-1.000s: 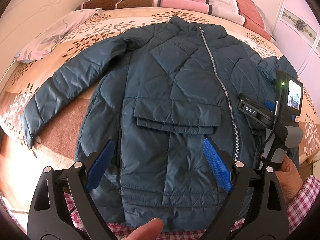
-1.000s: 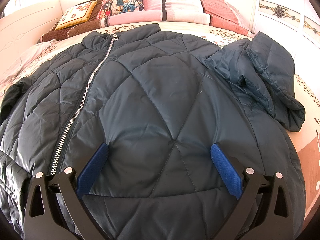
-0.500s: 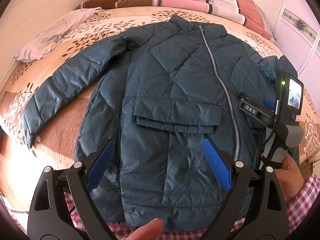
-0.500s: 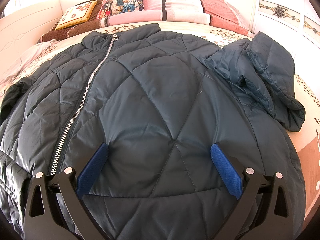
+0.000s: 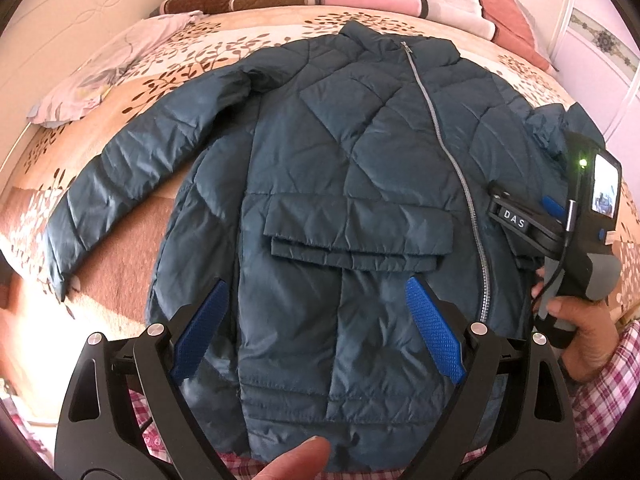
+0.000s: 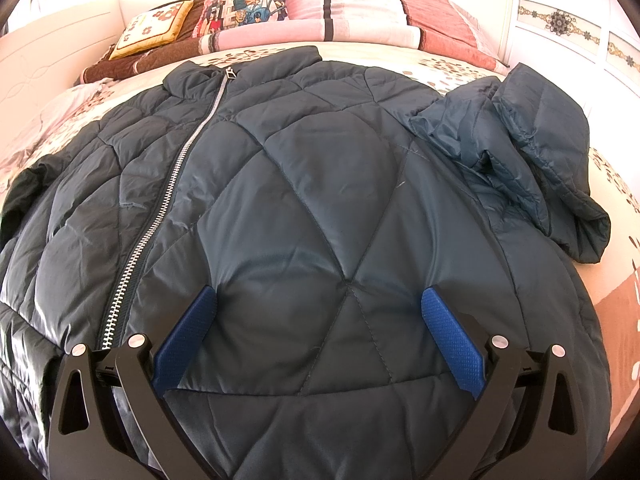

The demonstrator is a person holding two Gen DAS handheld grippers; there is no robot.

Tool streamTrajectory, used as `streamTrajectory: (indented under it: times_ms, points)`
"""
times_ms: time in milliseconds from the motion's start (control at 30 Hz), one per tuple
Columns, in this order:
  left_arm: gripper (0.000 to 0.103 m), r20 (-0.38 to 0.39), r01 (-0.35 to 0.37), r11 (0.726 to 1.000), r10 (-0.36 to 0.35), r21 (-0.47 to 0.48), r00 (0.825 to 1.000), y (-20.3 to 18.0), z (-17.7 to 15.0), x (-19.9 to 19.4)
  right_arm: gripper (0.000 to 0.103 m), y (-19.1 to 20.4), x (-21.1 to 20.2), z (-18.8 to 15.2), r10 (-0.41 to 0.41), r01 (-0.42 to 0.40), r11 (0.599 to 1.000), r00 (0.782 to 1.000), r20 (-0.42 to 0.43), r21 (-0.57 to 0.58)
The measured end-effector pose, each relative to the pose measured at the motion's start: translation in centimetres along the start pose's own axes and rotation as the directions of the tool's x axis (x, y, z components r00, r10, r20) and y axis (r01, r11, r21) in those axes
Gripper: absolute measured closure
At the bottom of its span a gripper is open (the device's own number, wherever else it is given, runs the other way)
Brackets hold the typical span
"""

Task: Fold large clothes
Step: 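Grasp the jacket hood with the right gripper and lift it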

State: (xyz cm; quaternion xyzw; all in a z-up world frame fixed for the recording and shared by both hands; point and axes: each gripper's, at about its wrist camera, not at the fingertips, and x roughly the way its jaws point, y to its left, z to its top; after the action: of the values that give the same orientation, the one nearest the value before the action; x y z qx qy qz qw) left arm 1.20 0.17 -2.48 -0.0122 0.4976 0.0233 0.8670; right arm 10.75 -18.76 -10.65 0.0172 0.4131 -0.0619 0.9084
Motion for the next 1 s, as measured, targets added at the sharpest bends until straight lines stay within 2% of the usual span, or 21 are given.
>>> streamTrajectory:
  times_ms: [233, 367, 633, 867, 1000]
  points:
    - [0.013, -0.005, -0.009, 1.0, 0.009, -0.01, 1.0, 0.0, 2.0, 0.5, 0.005, -0.5, -1.0, 0.5, 0.013, -0.014, 1.0, 0.999, -0.047, -0.024]
    - [0.013, -0.008, -0.006, 1.0, 0.006, -0.011, 1.0, -0.3, 3.3, 1.0, 0.005, -1.9, -3.3, 0.6, 0.021, -0.021, 1.0, 1.0, -0.022, -0.016]
    - [0.013, 0.002, 0.007, 0.999, -0.007, 0.031, 1.0, -2.4, 5.7, 1.9, 0.005, -6.8, -7.5, 1.7, -0.015, 0.015, 1.0, 1.0, 0.007, 0.022]
    - [0.013, 0.015, 0.016, 0.996, -0.017, 0.083, 1.0, -5.0, 7.6, 2.9, 0.005, -9.7, -9.0, 2.7, -0.03, 0.029, 0.998, 0.999, 0.013, 0.06]
    - [0.013, 0.012, 0.022, 0.994, -0.023, 0.109, 1.0, -6.5, 8.6, 3.9, 0.005, -11.6, -9.6, 3.1, -0.077, 0.075, 0.995, 0.996, 0.032, 0.066]
